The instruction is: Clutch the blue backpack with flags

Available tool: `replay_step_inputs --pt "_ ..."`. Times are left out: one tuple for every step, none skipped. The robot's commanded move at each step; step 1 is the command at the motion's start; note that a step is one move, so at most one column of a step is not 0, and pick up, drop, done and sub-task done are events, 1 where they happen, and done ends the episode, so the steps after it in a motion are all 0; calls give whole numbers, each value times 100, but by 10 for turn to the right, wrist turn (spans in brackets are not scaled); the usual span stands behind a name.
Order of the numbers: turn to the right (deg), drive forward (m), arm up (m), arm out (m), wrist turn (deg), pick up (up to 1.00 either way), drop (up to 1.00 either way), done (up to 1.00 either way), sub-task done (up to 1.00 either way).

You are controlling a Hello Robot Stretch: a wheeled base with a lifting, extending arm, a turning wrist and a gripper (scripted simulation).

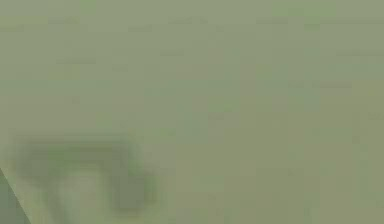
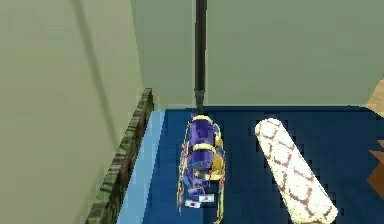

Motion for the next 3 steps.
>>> replay_step_inputs --pt "0 0 50 0 0 0 0 0 0" --pt "0 0 26 0 0 0 0 0 0" --pt "0 0 0 20 0 0 0 0 0"
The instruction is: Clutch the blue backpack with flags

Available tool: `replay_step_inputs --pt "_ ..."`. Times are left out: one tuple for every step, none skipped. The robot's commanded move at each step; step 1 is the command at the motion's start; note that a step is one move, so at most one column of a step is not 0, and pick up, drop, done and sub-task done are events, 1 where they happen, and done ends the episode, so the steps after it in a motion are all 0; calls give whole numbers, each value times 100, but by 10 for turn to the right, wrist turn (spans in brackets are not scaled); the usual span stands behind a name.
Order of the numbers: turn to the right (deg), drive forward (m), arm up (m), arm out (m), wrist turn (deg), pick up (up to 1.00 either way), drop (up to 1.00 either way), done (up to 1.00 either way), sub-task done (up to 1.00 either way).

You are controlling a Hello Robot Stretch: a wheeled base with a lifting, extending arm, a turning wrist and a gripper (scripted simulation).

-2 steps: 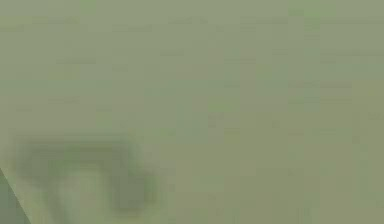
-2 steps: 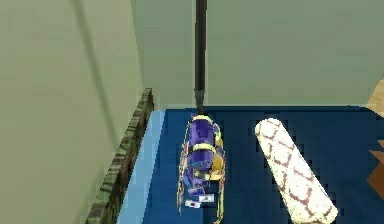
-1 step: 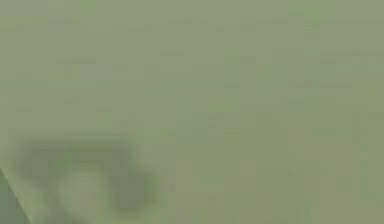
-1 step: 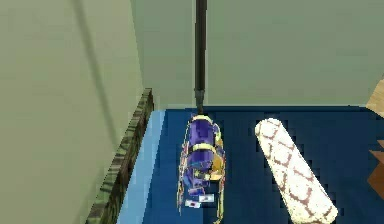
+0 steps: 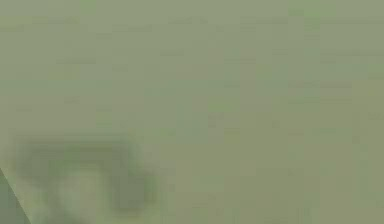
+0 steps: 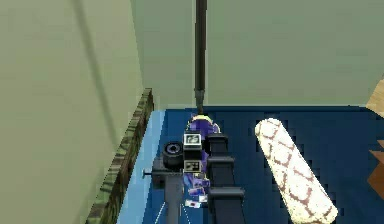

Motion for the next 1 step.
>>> replay_step_inputs --pt "0 0 0 0 450 0 0 0 0"
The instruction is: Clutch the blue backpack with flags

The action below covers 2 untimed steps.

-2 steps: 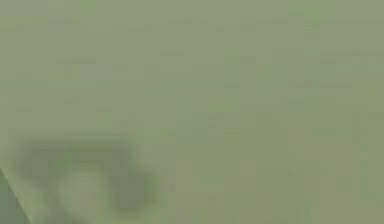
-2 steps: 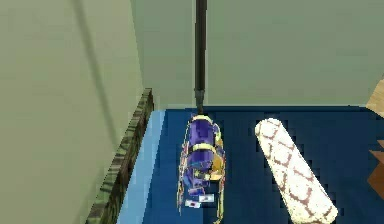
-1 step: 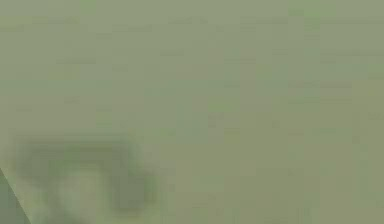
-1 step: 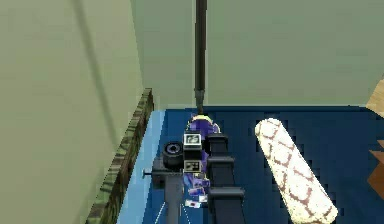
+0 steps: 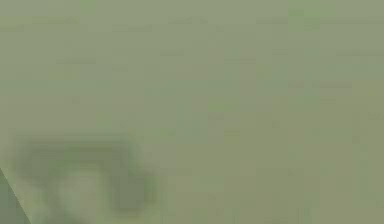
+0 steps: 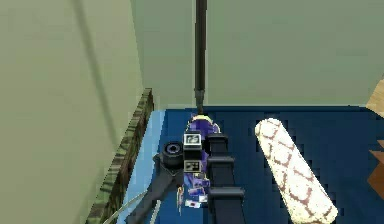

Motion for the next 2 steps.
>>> replay_step_inputs --pt "0 0 0 0 450 0 0 0 0" --pt "0 0 0 0 450 0 0 0 0"
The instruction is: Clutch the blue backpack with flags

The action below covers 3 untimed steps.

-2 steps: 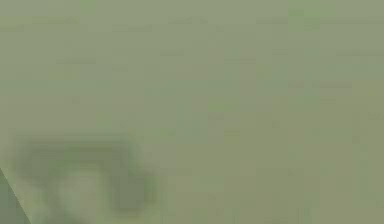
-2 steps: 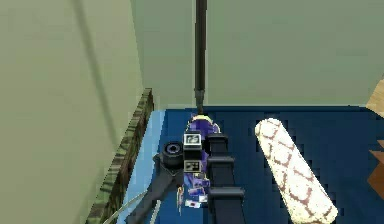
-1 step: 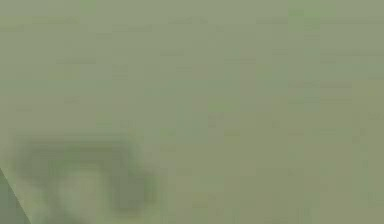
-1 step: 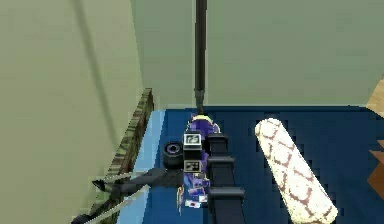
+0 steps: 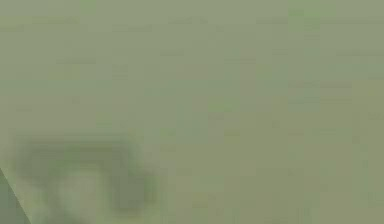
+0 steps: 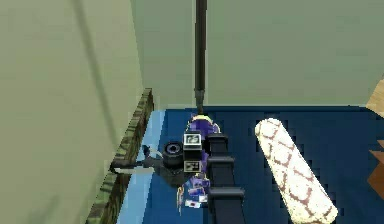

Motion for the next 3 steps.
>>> replay_step_inputs --pt "0 0 0 0 450 0 0 0 0" --pt "0 0 0 0 60 0 0 0 0" --pt "0 0 -30 0 0 0 0 0 0"
